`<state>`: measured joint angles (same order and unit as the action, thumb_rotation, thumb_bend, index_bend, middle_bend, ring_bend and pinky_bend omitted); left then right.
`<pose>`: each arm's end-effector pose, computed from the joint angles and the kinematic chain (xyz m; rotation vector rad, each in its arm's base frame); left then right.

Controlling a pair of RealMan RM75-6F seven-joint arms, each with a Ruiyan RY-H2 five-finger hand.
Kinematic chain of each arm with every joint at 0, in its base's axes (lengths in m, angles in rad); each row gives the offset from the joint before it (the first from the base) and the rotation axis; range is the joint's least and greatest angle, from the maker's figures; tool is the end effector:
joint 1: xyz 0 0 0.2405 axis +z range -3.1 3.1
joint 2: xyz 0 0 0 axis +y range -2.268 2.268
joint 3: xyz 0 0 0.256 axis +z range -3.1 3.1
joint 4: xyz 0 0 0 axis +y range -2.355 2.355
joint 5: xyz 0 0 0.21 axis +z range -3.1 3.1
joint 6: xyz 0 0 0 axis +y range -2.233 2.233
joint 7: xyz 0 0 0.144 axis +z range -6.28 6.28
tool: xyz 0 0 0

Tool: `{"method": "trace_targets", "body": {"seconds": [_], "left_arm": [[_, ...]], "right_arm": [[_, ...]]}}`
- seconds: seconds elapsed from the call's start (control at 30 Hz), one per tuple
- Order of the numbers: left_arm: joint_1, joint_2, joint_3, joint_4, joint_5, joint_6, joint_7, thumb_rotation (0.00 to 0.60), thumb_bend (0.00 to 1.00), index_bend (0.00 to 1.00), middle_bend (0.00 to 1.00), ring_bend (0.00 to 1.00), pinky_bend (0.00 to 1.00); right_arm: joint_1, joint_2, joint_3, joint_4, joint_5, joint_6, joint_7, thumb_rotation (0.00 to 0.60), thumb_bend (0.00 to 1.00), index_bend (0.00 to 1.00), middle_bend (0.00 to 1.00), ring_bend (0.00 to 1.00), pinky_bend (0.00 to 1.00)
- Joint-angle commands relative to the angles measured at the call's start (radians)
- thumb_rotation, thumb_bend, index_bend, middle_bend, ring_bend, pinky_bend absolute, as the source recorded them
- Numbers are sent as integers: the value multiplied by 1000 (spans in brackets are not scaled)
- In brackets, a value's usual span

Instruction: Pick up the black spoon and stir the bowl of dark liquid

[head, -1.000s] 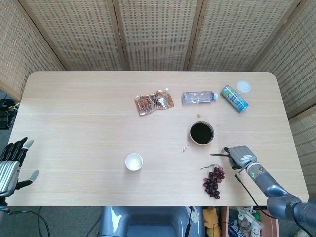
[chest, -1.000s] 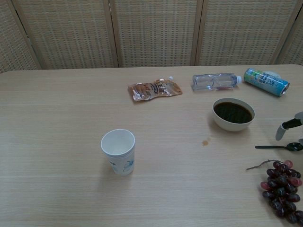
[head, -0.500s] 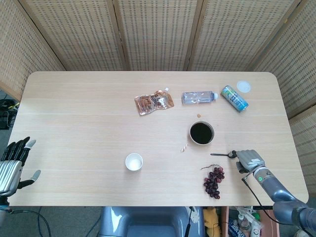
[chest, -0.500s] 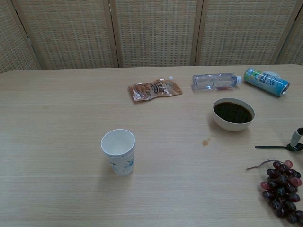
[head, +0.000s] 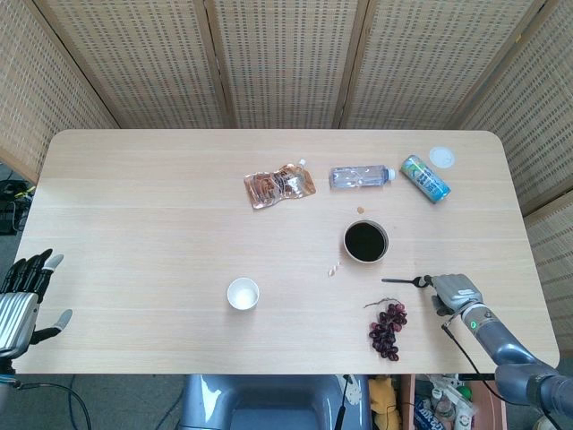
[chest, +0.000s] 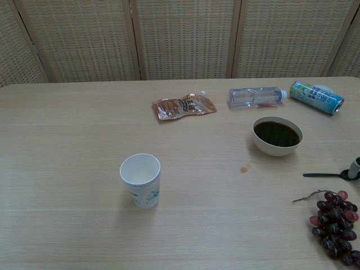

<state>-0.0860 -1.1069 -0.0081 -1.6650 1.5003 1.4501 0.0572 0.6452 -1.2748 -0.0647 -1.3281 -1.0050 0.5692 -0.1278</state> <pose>-0.3064 0.1714 0.1477 -1.4385 -0.9464 -0.8474 -0.3336 -0.3077 0.0487 1.8289 -1.2695 0.2356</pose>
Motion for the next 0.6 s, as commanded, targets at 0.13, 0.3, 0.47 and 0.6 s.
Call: {"method": "trace_targets", "body": {"seconds": [0.13,0.3,0.47,0.6], "left_arm": [[3,0,1,3,-3,1,-2,600,312,0,0,0,0],[4,-3,1,9,-8,0,-8,600,313,0,0,0,0],[4,-5,0,14,-10,-1,-12,600,313,0,0,0,0],[3,-8,0,18,-11,-5,-16,600,313,0,0,0,0]], "right_arm": [[8,-9,9,18,-4,-12,4,600,840,257,960,971,979],[16,-15,13,34,-1,-26,2,600,840,257,960,971,979],[21,-12,17,39,4,-27,-3,600,840,257,960,971,980],[26,-8,17,39,12,-29,-12,600,840,257,960,971,979]]}}
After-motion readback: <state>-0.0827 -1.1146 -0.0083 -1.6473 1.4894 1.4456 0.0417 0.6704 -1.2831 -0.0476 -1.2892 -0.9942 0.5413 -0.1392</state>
